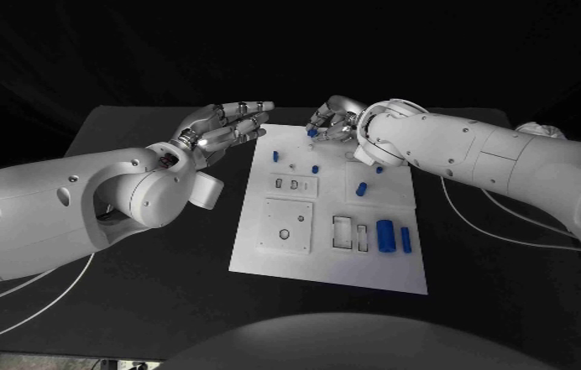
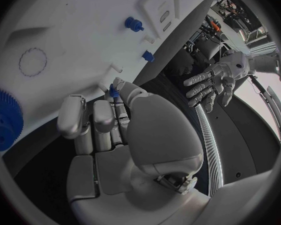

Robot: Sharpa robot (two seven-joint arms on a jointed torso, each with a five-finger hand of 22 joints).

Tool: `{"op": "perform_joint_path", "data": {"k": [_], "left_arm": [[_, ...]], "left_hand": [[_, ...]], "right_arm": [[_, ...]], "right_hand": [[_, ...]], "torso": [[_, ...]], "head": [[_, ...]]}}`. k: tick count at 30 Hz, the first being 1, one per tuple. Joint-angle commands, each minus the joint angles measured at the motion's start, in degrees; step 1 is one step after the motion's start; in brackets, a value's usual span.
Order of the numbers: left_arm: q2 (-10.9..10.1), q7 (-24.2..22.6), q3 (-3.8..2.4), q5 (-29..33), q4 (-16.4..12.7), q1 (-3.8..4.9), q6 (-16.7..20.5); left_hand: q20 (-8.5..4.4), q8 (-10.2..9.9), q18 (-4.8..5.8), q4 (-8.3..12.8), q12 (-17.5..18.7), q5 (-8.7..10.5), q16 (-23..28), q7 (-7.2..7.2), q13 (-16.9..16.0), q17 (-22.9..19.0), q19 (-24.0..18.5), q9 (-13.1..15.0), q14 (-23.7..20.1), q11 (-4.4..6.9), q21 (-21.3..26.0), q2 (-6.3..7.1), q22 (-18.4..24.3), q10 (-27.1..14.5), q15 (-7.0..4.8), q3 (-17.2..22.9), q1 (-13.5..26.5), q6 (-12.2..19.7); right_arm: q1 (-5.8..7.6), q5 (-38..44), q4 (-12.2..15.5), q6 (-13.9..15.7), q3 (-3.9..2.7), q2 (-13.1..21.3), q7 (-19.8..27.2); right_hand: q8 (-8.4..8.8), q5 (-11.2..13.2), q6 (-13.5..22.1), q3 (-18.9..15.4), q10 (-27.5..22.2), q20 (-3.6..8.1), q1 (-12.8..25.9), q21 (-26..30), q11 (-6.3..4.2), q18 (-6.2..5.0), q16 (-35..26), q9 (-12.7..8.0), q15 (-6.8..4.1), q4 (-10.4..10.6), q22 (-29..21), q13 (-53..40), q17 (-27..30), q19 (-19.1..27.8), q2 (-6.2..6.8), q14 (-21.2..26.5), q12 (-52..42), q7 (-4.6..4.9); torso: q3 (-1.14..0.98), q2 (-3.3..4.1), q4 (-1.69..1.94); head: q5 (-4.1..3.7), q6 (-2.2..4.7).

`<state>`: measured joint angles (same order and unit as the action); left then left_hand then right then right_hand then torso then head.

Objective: Assemble the parts on the task board

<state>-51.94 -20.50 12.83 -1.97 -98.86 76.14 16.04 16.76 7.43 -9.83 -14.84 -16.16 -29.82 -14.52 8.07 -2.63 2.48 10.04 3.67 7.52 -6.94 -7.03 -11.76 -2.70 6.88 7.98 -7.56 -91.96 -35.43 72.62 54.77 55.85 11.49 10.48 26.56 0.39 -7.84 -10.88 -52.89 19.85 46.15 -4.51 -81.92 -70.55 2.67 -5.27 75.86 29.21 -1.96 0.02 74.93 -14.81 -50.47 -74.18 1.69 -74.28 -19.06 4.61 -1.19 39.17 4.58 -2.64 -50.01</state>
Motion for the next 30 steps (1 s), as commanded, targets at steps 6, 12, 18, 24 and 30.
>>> {"op": "perform_joint_path", "data": {"k": [6,12,18,24,30], "left_arm": [[0.16,0.19,-0.06,-0.28,-0.16,0.05,-1.23],[0.18,0.42,-0.06,-0.39,-0.14,0.05,-1.35],[0.2,0.67,-0.06,-0.45,-0.14,0.05,-1.48],[0.2,0.92,-0.05,-0.47,-0.1,0.05,-1.57],[0.19,1.11,-0.05,-0.61,-0.1,0.05,-1.62]], "left_hand": [[0.01,0.31,0.62,-0.12,-0.16,-0.28,-0.2,0.2,-0.08,0.1,0.58,0.06,0.32,-0.2,-0.29,-0.21,0.04,0.3,-0.08,0.13,-0.34,-0.31],[0.01,0.37,0.65,-0.21,-0.22,-0.28,-0.27,0.22,-0.08,0.1,0.62,0.07,0.36,-0.22,-0.32,-0.21,0.03,0.32,-0.01,0.16,-0.3,-0.42],[0.01,0.39,0.67,-0.25,-0.26,-0.29,-0.34,0.23,-0.08,0.11,0.64,0.08,0.39,-0.24,-0.33,-0.2,0.03,0.32,0.02,0.18,-0.3,-0.43],[0.01,0.39,0.67,-0.25,-0.27,-0.3,-0.34,0.23,-0.08,0.11,0.64,0.07,0.39,-0.24,-0.33,-0.19,0.03,0.32,0.03,0.18,-0.3,-0.43],[0.02,0.4,0.69,-0.27,-0.28,-0.31,-0.35,0.24,-0.08,0.11,0.64,0.07,0.39,-0.25,-0.33,-0.17,0.03,0.32,0.05,0.2,-0.31,-0.41]], "right_arm": [[-0.1,1.0,-0.27,0.23,0.0,-0.11,-1.88],[-0.16,1.51,-0.38,-0.15,0.0,-0.05,-3.6],[-0.23,1.76,-0.46,-0.08,0.0,0.04,-4.21],[-0.29,1.83,-0.5,-0.8,0.0,0.09,-4.55],[-0.4,1.93,-0.62,-1.73,0.0,0.12,-5.14]], "right_hand": [[0.14,0.0,0.29,0.1,-0.2,0.02,-0.39,0.41,-0.17,-0.12,-0.25,0.18,-0.06,0.51,3.53,0.18,-0.04,0.32,-0.45,0.24,0.26,-0.18],[0.12,-0.05,0.27,0.11,-0.28,0.04,-0.49,0.95,-0.06,-0.26,-0.37,0.21,-0.06,0.44,3.24,0.27,0.28,0.74,-0.4,0.37,0.36,-0.13],[0.13,-0.21,0.35,0.08,-0.45,0.03,-0.55,1.24,0.13,-0.32,-0.47,0.24,-0.01,0.38,3.13,0.45,0.51,0.93,-0.28,0.49,0.55,0.05],[0.69,-0.31,1.53,-0.13,-1.51,-0.2,-0.69,2.13,0.81,-0.45,-0.95,0.09,0.41,0.15,2.81,0.98,1.52,1.5,0.39,1.11,1.24,0.73],[1.27,-0.45,3.26,-0.47,-3.56,-0.88,-0.98,3.95,1.98,-0.76,-1.98,0.01,1.31,-0.14,2.11,1.29,3.63,2.84,0.64,2.62,1.7,1.76]], "torso": [[-0.02,0.01,-0.04],[0.0,-0.05,-0.06],[-0.02,-0.01,-0.07],[0.0,-0.01,-0.1],[-0.02,-0.03,-0.02]], "head": [[0.05,0.01],[0.01,0.01],[0.04,0.01],[0.0,0.01],[-0.29,0.01]]}}
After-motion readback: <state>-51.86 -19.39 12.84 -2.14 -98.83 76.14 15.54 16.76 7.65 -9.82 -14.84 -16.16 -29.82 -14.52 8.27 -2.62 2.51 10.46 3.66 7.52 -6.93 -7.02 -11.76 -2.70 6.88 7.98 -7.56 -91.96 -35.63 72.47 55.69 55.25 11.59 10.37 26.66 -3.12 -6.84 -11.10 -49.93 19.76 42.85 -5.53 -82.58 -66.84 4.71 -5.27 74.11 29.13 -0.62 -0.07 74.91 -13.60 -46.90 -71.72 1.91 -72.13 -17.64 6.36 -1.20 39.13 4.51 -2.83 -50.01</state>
